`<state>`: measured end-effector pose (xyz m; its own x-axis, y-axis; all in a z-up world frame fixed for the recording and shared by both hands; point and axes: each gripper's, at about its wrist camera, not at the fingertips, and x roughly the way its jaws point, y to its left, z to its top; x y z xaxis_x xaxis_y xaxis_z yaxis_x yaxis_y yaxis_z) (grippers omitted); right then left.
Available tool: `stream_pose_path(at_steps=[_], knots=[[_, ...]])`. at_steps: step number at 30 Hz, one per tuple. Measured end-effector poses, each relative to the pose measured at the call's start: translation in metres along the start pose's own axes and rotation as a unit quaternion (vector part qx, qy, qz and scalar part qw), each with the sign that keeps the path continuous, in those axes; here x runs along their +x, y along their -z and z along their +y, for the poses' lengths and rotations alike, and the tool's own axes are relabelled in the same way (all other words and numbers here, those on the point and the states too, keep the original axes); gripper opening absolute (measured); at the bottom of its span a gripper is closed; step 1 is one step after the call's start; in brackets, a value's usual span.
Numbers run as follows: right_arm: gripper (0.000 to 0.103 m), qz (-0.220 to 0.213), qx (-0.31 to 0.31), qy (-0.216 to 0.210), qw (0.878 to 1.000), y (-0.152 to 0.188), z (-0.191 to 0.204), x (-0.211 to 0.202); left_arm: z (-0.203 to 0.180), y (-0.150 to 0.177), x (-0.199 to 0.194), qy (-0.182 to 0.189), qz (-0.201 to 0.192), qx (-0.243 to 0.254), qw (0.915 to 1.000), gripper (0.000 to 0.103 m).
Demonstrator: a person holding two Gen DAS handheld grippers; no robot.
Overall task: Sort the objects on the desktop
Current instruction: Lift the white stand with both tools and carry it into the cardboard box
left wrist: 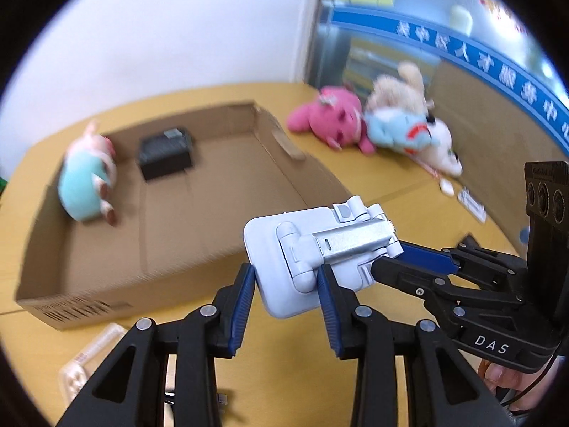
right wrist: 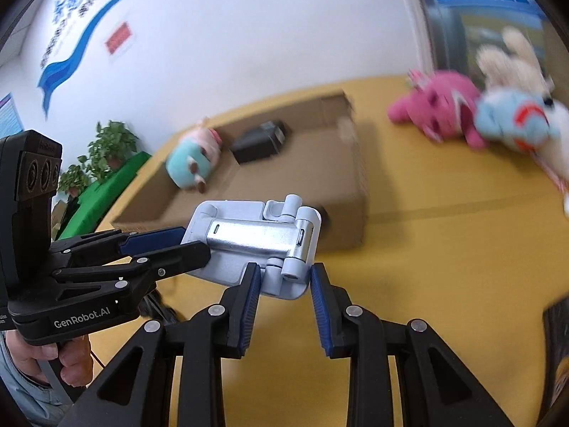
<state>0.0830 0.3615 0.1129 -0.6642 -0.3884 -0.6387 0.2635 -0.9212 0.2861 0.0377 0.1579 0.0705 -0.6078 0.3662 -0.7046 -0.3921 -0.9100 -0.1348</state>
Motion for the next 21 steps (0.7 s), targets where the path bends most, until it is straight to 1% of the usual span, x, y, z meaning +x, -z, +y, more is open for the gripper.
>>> stream_pose_path(at_steps=[5,10,16,19,21], knots=[[0.028,-0.021,-0.046,-0.018,0.999,-0.038,0.053,0.014,0.043,-0.015,-0.034,-0.032,-0.04,-0.013,0.9986,0.035],[0.028,-0.026,-0.079,-0.047,0.995,-0.065,0.1,0.04,0.094,-0.026,-0.058,-0.063,-0.058,-0.034,0.9958,0.035],[0.028,-0.015,-0.09,-0.081,0.993,-0.09,0.144,0.082,0.151,-0.034,-0.062,-0.083,-0.055,-0.068,0.9927,0.035],[0.028,0.0,-0.079,-0.098,0.992,-0.096,0.156,0.105,0.172,-0.035,-0.057,-0.091,-0.049,-0.077,0.9917,0.035],[0.028,0.008,-0.075,-0.102,0.992,-0.098,0.162,0.121,0.182,-0.034,-0.053,-0.094,-0.042,-0.08,0.9915,0.035]])
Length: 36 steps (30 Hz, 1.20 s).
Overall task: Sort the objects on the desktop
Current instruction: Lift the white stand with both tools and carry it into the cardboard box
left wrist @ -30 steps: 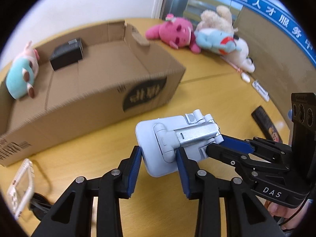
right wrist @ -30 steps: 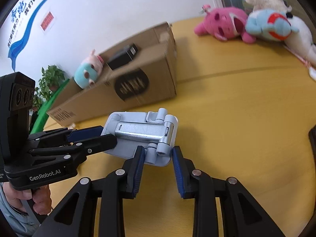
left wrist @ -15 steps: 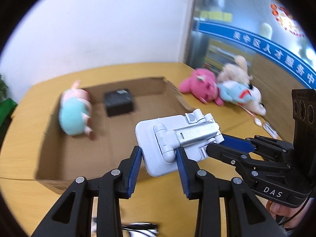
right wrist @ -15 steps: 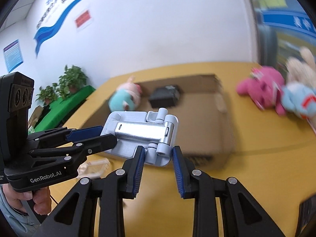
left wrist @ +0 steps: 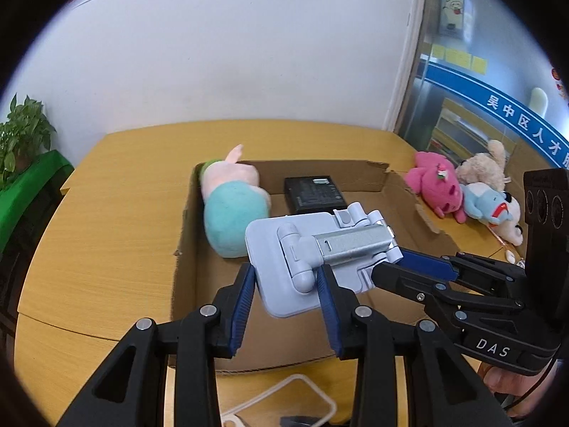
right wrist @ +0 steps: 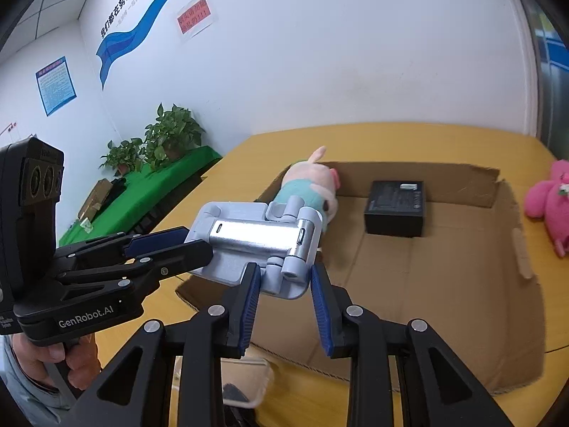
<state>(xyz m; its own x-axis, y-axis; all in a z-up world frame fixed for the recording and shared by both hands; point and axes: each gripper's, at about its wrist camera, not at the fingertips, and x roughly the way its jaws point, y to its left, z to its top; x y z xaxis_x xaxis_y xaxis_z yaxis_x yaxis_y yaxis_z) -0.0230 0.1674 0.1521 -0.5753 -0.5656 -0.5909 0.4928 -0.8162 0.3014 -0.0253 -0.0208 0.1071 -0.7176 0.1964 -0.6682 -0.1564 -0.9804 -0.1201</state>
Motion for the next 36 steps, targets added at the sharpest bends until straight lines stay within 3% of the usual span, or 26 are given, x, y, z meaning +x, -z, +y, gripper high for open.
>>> stream_pose_path(at_steps=[10,22,31,33,36], knots=[[0.028,0.066,0.038,-0.008,0.997,0.008,-0.016,0.082,0.048,0.006,0.058,-0.006,0.073,-0.03,0.9969,0.035],[0.03,0.148,0.114,-0.012,0.982,0.024,-0.045,0.148,0.056,0.013,0.111,-0.042,0.157,-0.001,0.9867,0.034],[0.03,0.203,0.146,0.006,0.968,0.033,-0.048,0.177,0.052,0.018,0.131,-0.085,0.216,0.037,0.972,0.034],[0.029,0.207,0.152,0.001,0.966,0.034,-0.048,0.178,0.05,0.019,0.135,-0.106,0.228,0.049,0.9666,0.024],[0.029,0.214,0.142,0.004,0.967,0.034,-0.041,0.183,0.048,0.019,0.139,-0.13,0.238,0.057,0.9609,0.022]])
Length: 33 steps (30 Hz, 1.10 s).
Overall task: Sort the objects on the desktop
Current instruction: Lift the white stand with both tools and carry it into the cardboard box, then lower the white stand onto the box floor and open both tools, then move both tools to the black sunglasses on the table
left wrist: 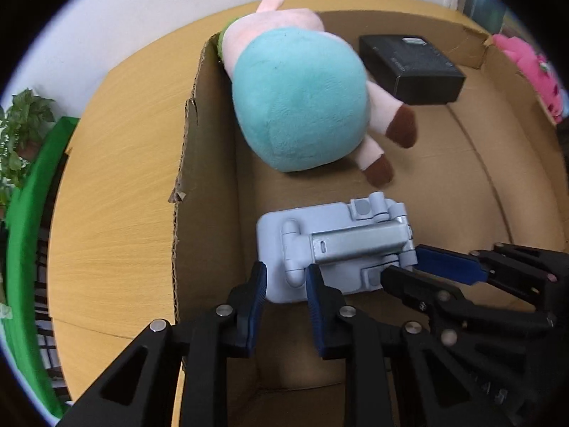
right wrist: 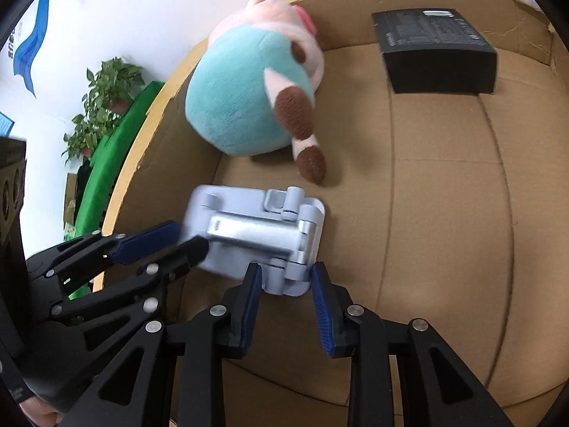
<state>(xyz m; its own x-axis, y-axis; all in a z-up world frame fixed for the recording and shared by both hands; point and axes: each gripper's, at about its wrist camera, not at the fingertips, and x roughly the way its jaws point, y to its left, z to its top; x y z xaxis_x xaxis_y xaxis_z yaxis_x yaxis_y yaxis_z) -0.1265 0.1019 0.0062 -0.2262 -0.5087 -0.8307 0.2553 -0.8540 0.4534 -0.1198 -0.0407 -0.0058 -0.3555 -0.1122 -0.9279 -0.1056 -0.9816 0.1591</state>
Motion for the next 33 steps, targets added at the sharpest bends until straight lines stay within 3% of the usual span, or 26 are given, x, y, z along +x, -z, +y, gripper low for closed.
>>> stream_pose_path(at_steps=[3,7,9,11,13,16,22,30,33], knots=[[0.03,-0.006,-0.017,0.01,1.0,0.004,0.004,-0.005,0.004,0.003,-0.004,0.008,-0.01,-0.01,0.9999,0.022],[0.066,-0.066,-0.05,0.049,0.995,0.017,0.004,-0.044,0.016,0.018,-0.037,0.029,-0.071,-0.036,0.9964,0.024],[0.079,-0.118,-0.08,0.096,0.985,0.03,0.008,-0.077,0.021,0.031,-0.069,0.023,-0.134,-0.063,0.9887,0.04],[0.094,-0.155,-0.123,0.161,0.967,0.048,0.015,-0.105,0.023,0.047,-0.098,0.032,-0.192,-0.076,0.9779,0.07],[0.099,-0.184,-0.155,0.186,0.953,0.065,0.021,-0.126,0.023,0.067,-0.127,0.039,-0.253,-0.089,0.9627,0.079],[0.101,-0.209,-0.158,0.184,0.947,0.082,0.017,-0.152,0.015,0.082,-0.153,0.059,-0.292,-0.093,0.9501,0.079],[0.101,-0.225,-0.145,0.163,0.95,0.102,0.006,-0.184,-0.015,0.091,-0.171,0.052,-0.319,-0.079,0.9429,0.079],[0.101,-0.242,-0.154,0.174,0.942,0.127,0.004,-0.202,-0.059,0.098,-0.178,0.076,-0.318,-0.064,0.9428,0.079],[0.101,-0.241,-0.147,0.158,0.946,0.131,-0.001,-0.21,-0.067,0.103,-0.179,0.085,-0.316,-0.072,0.9421,0.079]])
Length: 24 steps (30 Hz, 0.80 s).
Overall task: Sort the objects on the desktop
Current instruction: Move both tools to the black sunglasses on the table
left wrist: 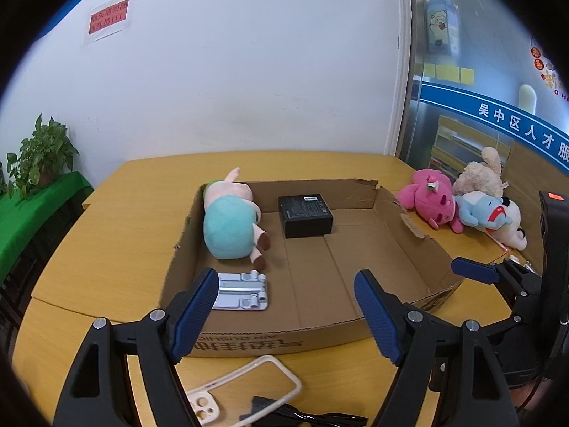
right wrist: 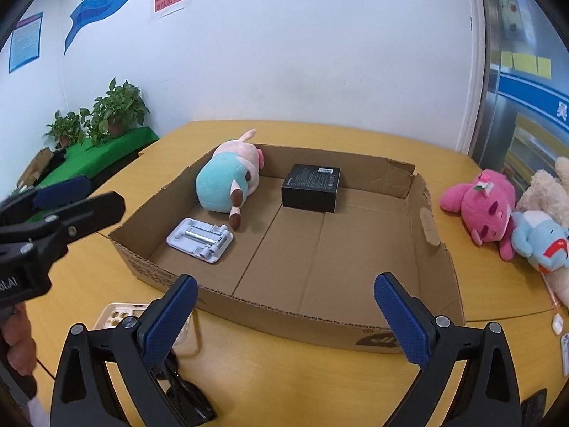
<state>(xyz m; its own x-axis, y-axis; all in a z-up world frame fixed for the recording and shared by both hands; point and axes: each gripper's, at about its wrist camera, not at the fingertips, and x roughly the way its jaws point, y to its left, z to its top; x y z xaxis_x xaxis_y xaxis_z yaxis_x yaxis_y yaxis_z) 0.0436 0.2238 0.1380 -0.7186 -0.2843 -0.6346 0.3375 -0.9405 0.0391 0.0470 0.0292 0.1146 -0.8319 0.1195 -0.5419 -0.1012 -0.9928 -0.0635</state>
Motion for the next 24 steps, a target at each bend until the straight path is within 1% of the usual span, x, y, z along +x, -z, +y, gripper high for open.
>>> stream_pose_path(at_steps=[2,5,7,9,11,12,13,14,18,21,24], knots=[[0.101,-0.004,-0.004,0.006,1.0,0.001,-0.002,-0.005,-0.004,0.001,-0.003,0.005,-0.001,-0.005,1.0,0.079],[0.101,-0.005,-0.005,-0.002,1.0,0.003,-0.004,-0.009,-0.011,0.005,-0.008,0.009,-0.001,-0.004,1.0,0.079],[0.101,-0.005,-0.007,-0.016,1.0,0.005,-0.005,-0.012,-0.012,0.009,-0.01,0.01,0.004,-0.005,0.9999,0.079],[0.101,0.004,-0.012,-0.052,0.999,0.012,-0.006,-0.014,-0.009,0.015,-0.011,0.021,0.02,-0.013,0.9995,0.079],[0.101,0.029,-0.02,-0.112,0.993,0.025,-0.005,-0.011,-0.001,0.025,-0.011,0.037,0.037,-0.031,0.9982,0.079],[0.101,0.047,-0.026,-0.149,0.987,0.036,-0.004,-0.008,0.004,0.031,-0.01,0.041,0.047,-0.042,0.9971,0.079],[0.101,0.06,-0.034,-0.176,0.982,0.047,-0.001,-0.006,0.009,0.04,-0.009,0.046,0.06,-0.054,0.9957,0.079],[0.101,0.072,-0.04,-0.19,0.978,0.056,0.003,-0.003,0.015,0.049,-0.008,0.048,0.075,-0.065,0.9939,0.079],[0.101,0.14,-0.074,-0.223,0.962,0.094,0.029,0.019,0.033,0.081,-0.002,0.043,0.122,-0.102,0.9863,0.079],[0.101,0.164,-0.093,-0.237,0.953,0.109,0.048,0.033,0.041,0.102,0.003,0.042,0.154,-0.121,0.9798,0.079],[0.099,0.177,-0.115,-0.226,0.951,0.118,0.065,0.047,0.049,0.117,0.003,0.05,0.172,-0.141,0.9737,0.079]])
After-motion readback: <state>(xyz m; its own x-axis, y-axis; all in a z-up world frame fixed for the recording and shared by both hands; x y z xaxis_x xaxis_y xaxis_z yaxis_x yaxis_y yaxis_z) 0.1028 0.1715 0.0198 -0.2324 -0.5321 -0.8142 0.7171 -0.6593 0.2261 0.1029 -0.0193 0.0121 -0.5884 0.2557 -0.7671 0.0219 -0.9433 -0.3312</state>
